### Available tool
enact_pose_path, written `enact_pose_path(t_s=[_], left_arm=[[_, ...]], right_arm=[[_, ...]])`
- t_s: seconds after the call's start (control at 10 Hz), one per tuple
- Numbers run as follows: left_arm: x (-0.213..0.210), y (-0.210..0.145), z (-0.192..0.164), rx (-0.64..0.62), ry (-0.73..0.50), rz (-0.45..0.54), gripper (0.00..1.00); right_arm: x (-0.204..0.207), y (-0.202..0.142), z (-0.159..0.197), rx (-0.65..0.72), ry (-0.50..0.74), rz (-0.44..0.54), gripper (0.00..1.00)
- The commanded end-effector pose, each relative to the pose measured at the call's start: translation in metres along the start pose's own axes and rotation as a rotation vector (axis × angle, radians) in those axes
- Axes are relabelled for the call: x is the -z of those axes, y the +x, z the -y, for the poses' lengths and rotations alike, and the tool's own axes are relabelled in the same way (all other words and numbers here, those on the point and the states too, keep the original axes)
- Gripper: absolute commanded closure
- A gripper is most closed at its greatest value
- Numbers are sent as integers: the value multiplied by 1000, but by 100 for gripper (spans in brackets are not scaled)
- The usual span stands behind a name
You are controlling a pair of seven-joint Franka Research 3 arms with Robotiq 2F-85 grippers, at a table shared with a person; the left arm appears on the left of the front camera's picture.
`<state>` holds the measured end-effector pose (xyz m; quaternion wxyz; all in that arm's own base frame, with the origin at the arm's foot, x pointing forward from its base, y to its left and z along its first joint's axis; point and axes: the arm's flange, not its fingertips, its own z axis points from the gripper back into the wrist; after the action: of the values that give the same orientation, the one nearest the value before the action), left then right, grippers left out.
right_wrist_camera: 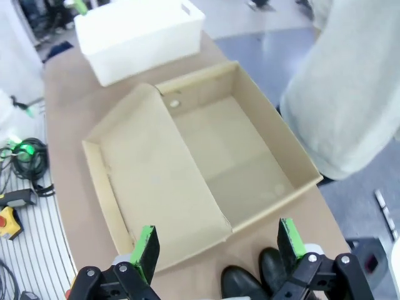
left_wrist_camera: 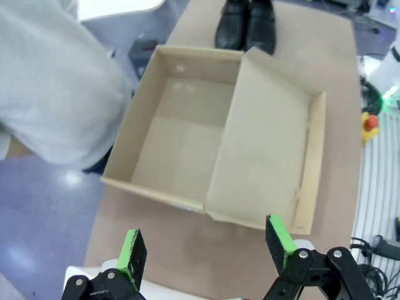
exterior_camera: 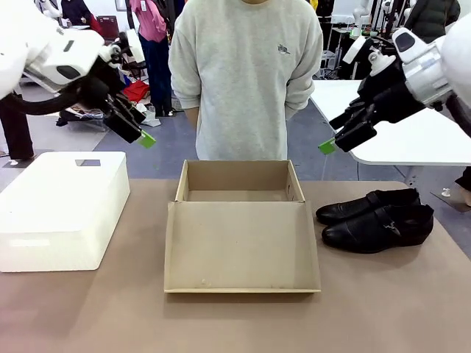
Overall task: Pack the shoes into the box.
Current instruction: Place one shoe of the Shoes into the Shoes Box.
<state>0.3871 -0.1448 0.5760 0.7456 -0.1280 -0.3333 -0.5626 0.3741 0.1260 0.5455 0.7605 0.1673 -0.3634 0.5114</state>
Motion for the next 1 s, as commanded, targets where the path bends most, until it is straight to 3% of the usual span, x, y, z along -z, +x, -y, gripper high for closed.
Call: enact_pose_path(t_s=[0.0,0.5,0.9], left_arm=[[-12,-2,-16,18,-95,74,0],[-35,0,-23,-9,-56,137,0],[-37,-3,-22,-40,-44,121,0]], right_arm=[[0,-4,12,-36,81,65,0],[-16,3,15,-48,74,110,0],[-17,6,14,-4,45,87,0]])
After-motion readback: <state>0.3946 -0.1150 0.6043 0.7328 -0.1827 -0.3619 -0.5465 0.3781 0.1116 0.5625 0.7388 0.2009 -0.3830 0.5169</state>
